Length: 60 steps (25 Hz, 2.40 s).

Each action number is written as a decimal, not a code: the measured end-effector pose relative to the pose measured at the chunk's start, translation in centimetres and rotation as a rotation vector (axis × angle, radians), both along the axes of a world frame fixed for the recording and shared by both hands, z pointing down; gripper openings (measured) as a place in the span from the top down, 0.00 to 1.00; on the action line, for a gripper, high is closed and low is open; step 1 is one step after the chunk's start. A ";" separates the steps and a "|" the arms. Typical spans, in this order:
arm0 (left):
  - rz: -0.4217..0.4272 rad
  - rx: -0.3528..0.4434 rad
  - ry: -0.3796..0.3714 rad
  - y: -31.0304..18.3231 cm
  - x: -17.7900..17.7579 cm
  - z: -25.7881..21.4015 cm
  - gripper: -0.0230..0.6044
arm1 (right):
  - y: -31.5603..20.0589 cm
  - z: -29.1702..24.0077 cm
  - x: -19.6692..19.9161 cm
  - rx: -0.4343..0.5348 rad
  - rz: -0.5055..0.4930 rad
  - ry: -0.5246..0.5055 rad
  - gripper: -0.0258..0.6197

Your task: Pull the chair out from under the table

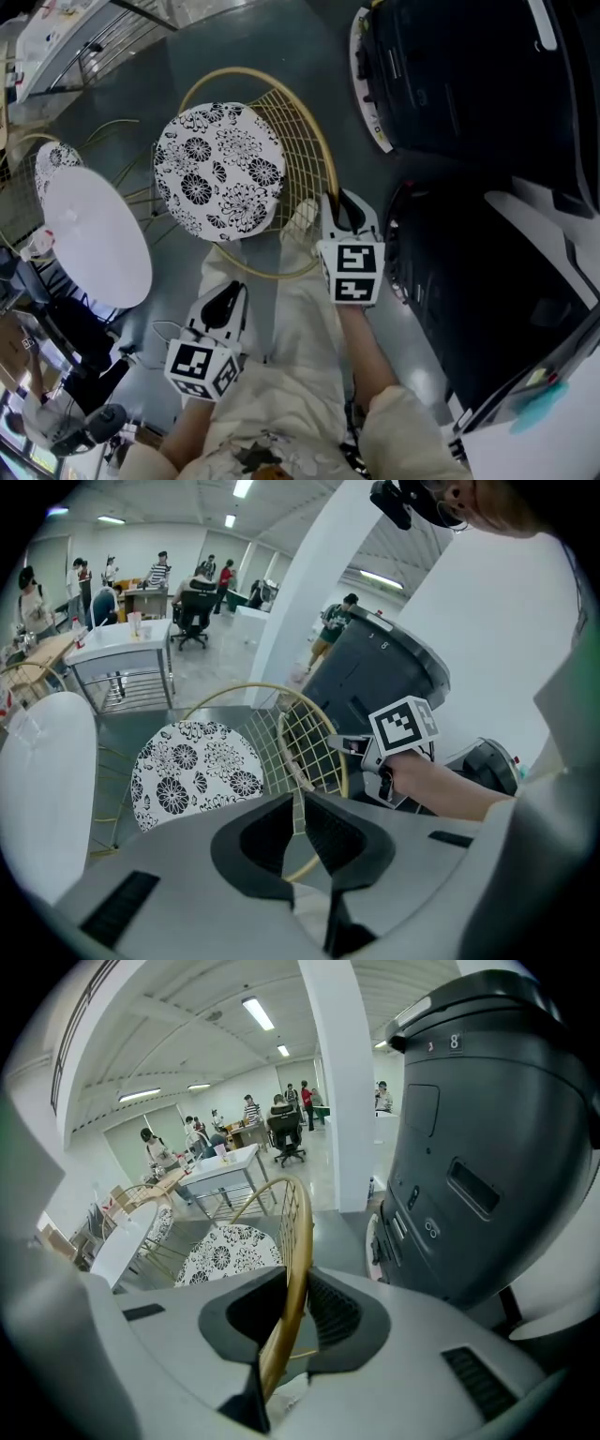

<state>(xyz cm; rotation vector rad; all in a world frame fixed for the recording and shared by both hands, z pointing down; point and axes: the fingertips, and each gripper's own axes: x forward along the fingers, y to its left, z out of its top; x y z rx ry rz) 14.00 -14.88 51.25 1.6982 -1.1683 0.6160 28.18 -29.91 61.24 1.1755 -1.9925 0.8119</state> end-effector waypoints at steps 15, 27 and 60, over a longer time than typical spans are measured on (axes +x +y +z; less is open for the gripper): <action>-0.012 0.019 0.027 -1.4 2.4 -1.0 0.89 | -0.6 0.1 7.3 0.019 0.021 0.087 0.85; 0.030 0.011 0.021 -1.5 3.1 -0.7 0.89 | -1.2 -0.1 10.6 0.036 0.084 0.112 0.86; 0.154 0.101 0.059 -0.3 7.8 -3.6 0.89 | -0.8 -4.6 19.2 0.216 0.246 0.108 0.86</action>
